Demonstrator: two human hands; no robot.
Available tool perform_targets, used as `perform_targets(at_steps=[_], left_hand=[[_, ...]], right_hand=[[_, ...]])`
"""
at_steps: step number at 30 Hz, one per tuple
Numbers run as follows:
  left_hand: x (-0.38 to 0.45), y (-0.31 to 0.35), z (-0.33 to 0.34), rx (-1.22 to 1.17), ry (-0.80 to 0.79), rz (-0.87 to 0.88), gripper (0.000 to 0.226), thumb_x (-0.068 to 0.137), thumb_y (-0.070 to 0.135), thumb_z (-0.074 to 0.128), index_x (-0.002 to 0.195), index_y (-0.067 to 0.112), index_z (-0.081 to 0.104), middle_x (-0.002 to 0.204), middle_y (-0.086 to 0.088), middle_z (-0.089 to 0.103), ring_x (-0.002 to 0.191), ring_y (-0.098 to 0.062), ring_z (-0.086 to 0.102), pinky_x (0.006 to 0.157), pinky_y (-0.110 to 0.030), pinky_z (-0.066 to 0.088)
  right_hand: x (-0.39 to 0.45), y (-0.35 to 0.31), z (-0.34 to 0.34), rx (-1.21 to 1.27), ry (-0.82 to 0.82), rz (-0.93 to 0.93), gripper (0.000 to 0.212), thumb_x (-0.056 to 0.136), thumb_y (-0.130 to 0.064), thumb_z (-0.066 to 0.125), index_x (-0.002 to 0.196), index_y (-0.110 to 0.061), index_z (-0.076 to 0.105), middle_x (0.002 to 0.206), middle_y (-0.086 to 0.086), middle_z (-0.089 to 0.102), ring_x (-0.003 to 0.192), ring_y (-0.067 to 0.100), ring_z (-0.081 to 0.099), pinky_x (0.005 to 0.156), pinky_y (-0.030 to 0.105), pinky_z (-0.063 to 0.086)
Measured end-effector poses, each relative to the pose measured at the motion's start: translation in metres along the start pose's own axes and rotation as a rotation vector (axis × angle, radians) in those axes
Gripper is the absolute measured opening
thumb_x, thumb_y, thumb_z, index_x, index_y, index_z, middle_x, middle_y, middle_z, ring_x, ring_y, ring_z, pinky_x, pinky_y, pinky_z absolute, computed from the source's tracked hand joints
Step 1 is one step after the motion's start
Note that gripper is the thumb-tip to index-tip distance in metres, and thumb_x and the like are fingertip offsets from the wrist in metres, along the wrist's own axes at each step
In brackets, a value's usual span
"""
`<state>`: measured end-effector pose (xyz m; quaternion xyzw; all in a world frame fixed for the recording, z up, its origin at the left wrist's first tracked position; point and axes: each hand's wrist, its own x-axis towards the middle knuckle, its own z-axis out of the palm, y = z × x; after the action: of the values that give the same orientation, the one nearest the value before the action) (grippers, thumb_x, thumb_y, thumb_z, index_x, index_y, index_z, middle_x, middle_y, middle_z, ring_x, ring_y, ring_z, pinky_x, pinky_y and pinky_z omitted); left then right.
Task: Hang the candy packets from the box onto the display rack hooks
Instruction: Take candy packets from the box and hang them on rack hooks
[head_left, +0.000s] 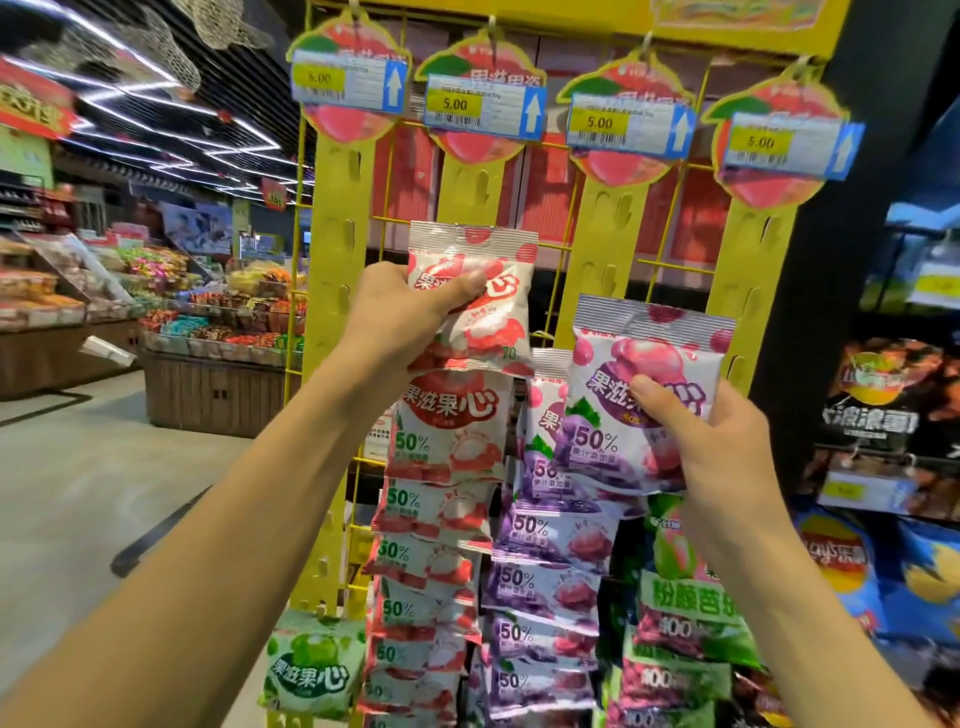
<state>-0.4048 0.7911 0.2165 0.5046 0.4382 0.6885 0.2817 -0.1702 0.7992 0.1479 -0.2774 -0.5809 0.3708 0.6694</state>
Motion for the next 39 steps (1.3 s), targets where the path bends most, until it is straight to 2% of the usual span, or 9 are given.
perform_targets(at_steps=[4, 8, 11, 16, 21, 24, 29, 34, 39], left_hand=[[-0.005, -0.008, -0.003, 0.046, -0.010, -0.048, 0.040, 0.083, 0.029, 0.083, 0.100, -0.005, 0.071, 0.084, -0.011, 0.079, 0.070, -0.025, 0.077, 0.068, -0.040, 0.063], [-0.011, -0.013, -0.008, 0.065, -0.018, -0.058, 0.047, 0.081, 0.031, 0.083, 0.103, -0.009, 0.070, 0.087, -0.015, 0.079, 0.074, -0.030, 0.077, 0.077, -0.051, 0.062], [-0.016, -0.013, -0.009, 0.077, -0.022, -0.046, 0.043, 0.080, 0.032, 0.084, 0.100, -0.002, 0.067, 0.090, -0.015, 0.079, 0.076, -0.030, 0.077, 0.078, -0.052, 0.062], [-0.024, -0.012, -0.011, 0.063, 0.000, -0.032, 0.087, 0.051, 0.049, 0.088, 0.116, 0.011, 0.047, 0.109, -0.014, 0.074, 0.085, -0.026, 0.078, 0.076, -0.051, 0.064], [-0.024, -0.016, -0.014, 0.086, 0.006, 0.001, 0.085, 0.054, 0.058, 0.094, 0.110, 0.021, 0.042, 0.111, -0.012, 0.073, 0.090, -0.028, 0.077, 0.080, -0.057, 0.062], [-0.021, -0.020, -0.015, 0.094, 0.007, 0.013, 0.095, 0.044, 0.068, 0.092, 0.111, 0.022, 0.043, 0.112, -0.011, 0.073, 0.091, -0.028, 0.077, 0.080, -0.059, 0.061], [-0.018, -0.024, -0.015, 0.124, 0.007, 0.043, 0.109, 0.030, 0.085, 0.085, 0.110, 0.024, 0.043, 0.115, -0.012, 0.070, 0.101, -0.034, 0.073, 0.084, -0.061, 0.059], [-0.016, -0.028, -0.016, 0.167, 0.021, 0.075, 0.112, 0.026, 0.091, 0.079, 0.108, 0.026, 0.042, 0.114, -0.010, 0.069, 0.101, -0.033, 0.072, 0.084, -0.061, 0.059], [-0.020, -0.030, -0.014, 0.198, 0.047, 0.120, 0.104, 0.036, 0.090, 0.078, 0.109, 0.025, 0.041, 0.114, -0.012, 0.068, 0.102, -0.034, 0.071, 0.083, -0.060, 0.059]], right_hand=[[-0.003, -0.001, -0.003, -0.005, 0.004, 0.016, 0.029, 0.089, -0.020, 0.072, 0.113, -0.006, 0.068, 0.103, 0.013, 0.077, 0.093, 0.028, 0.076, 0.078, 0.044, 0.061], [-0.005, -0.003, -0.003, -0.034, 0.003, -0.004, 0.024, 0.090, -0.018, 0.071, 0.112, -0.008, 0.070, 0.100, 0.006, 0.078, 0.091, 0.020, 0.076, 0.070, 0.028, 0.061], [-0.008, -0.004, -0.001, -0.036, 0.000, -0.010, 0.023, 0.090, -0.017, 0.071, 0.112, -0.008, 0.069, 0.099, 0.005, 0.078, 0.089, 0.018, 0.076, 0.065, 0.024, 0.059], [0.001, -0.011, 0.005, -0.083, 0.016, -0.038, 0.027, 0.090, -0.020, 0.075, 0.114, -0.013, 0.066, 0.102, 0.004, 0.077, 0.091, 0.017, 0.076, 0.069, 0.029, 0.062], [0.029, -0.019, 0.019, -0.110, 0.057, -0.053, 0.036, 0.086, -0.023, 0.080, 0.112, -0.012, 0.057, 0.109, 0.012, 0.073, 0.090, 0.019, 0.076, 0.075, 0.038, 0.064], [0.045, -0.025, 0.028, -0.155, 0.063, -0.064, 0.041, 0.084, -0.028, 0.082, 0.112, -0.013, 0.056, 0.108, 0.008, 0.073, 0.092, 0.021, 0.075, 0.083, 0.049, 0.062], [0.062, -0.028, 0.037, -0.206, 0.072, -0.038, 0.047, 0.081, -0.033, 0.084, 0.111, -0.012, 0.055, 0.104, 0.007, 0.072, 0.090, 0.023, 0.075, 0.081, 0.055, 0.061], [0.060, -0.019, 0.036, -0.276, 0.086, -0.015, 0.049, 0.078, -0.036, 0.086, 0.106, -0.017, 0.050, 0.102, 0.003, 0.069, 0.093, 0.023, 0.073, 0.083, 0.056, 0.059], [0.053, -0.017, 0.035, -0.285, 0.076, 0.001, 0.053, 0.078, -0.036, 0.087, 0.105, -0.020, 0.044, 0.104, 0.004, 0.068, 0.094, 0.024, 0.074, 0.084, 0.054, 0.060]])
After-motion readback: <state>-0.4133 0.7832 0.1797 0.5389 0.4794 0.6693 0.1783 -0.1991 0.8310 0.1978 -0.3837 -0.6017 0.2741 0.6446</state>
